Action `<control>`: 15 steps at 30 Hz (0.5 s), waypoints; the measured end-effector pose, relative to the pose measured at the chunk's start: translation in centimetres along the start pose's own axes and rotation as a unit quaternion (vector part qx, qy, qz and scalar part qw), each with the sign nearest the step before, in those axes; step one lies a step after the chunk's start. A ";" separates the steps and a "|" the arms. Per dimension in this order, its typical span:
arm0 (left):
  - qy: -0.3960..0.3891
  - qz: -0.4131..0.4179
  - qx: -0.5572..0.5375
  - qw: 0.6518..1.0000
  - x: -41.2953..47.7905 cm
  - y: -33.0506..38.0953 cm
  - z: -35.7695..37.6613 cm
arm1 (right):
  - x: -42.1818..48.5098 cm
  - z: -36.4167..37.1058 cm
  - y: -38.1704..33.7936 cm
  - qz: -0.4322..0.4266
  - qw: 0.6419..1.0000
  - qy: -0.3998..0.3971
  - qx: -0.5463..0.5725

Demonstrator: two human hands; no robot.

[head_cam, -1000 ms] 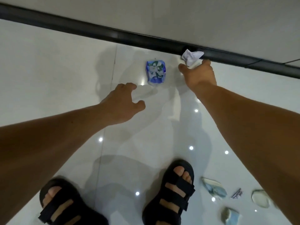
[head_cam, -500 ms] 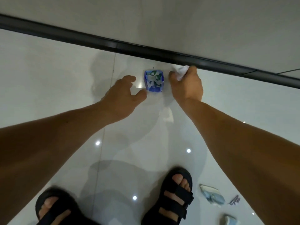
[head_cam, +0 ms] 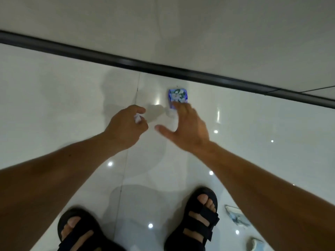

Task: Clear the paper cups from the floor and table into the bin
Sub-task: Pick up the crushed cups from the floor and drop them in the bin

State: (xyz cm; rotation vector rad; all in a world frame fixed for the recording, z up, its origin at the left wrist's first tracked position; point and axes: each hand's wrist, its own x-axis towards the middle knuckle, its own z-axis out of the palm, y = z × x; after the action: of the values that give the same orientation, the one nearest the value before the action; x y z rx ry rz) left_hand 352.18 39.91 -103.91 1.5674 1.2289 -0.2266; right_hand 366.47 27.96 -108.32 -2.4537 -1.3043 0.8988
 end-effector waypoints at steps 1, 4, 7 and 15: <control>0.005 -0.008 0.008 1.000 0.2 -1.0 -0.2 | 1.2 0.1 0.9 0.016 0.999 0.016 -0.044; -0.004 -0.029 0.049 0.998 0.5 -4.3 -0.5 | 5.0 0.8 2.5 0.045 0.991 0.006 -0.127; -0.009 -0.036 0.067 0.997 0.4 -6.8 -0.4 | 7.1 2.6 2.3 0.040 0.985 -0.026 -0.165; -0.003 -0.032 0.090 0.995 -3.4 -7.6 -2.9 | -1.0 5.4 -0.7 -0.027 0.993 -0.053 -0.105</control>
State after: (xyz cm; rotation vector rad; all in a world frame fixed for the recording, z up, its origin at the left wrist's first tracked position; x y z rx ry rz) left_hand 343.46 39.42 -105.11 1.6817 1.2852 -0.3928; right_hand 362.27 27.05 -111.89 -2.5417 -1.5675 0.9349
